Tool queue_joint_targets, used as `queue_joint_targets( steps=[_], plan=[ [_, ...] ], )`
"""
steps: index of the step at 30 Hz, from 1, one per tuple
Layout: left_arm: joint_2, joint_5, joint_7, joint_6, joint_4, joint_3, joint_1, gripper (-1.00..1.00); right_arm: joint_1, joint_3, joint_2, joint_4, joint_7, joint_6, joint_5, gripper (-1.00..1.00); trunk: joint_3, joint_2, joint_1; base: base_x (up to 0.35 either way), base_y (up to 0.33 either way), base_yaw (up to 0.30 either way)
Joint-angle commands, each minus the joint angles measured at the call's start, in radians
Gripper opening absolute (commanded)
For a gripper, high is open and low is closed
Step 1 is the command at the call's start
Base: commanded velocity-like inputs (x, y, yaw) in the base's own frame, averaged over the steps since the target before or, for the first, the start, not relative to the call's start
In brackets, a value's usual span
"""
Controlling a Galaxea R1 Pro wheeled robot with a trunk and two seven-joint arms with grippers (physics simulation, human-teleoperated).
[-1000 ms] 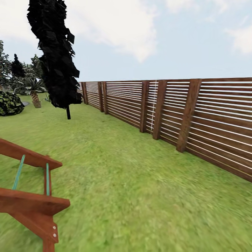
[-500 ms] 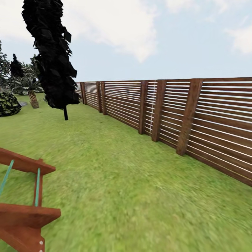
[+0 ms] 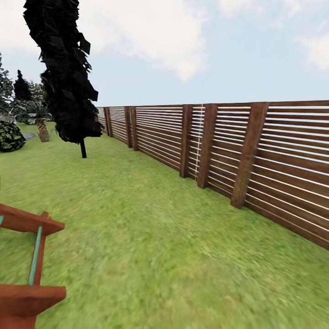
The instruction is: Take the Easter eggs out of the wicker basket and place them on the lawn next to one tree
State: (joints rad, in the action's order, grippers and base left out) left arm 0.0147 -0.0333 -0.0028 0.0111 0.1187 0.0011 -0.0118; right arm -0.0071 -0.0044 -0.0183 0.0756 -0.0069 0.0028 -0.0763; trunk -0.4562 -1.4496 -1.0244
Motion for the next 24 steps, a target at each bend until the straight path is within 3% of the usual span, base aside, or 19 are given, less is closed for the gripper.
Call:
queue_joint_targets(
  steps=[1,12,24],
  plan=[
    [0.000,-0.004,0.000,0.001,0.003,0.000,-0.001,1.00,-0.001,-0.001,0.000,0.001,-0.001,0.000,-0.008,1.00,-0.001,0.000,-0.001,0.303,-0.148,0.158],
    [0.000,-0.004,0.000,0.001,0.003,0.000,-0.001,1.00,-0.001,-0.002,0.000,0.001,-0.001,0.000,-0.008,1.00,-0.001,0.000,-0.001,0.302,-0.149,0.217],
    [0.004,-0.004,0.000,0.001,0.003,0.000,0.000,1.00,-0.001,-0.002,0.000,0.001,-0.001,0.000,-0.008,1.00,-0.001,0.000,-0.001,0.299,-0.152,0.015]
  ],
)
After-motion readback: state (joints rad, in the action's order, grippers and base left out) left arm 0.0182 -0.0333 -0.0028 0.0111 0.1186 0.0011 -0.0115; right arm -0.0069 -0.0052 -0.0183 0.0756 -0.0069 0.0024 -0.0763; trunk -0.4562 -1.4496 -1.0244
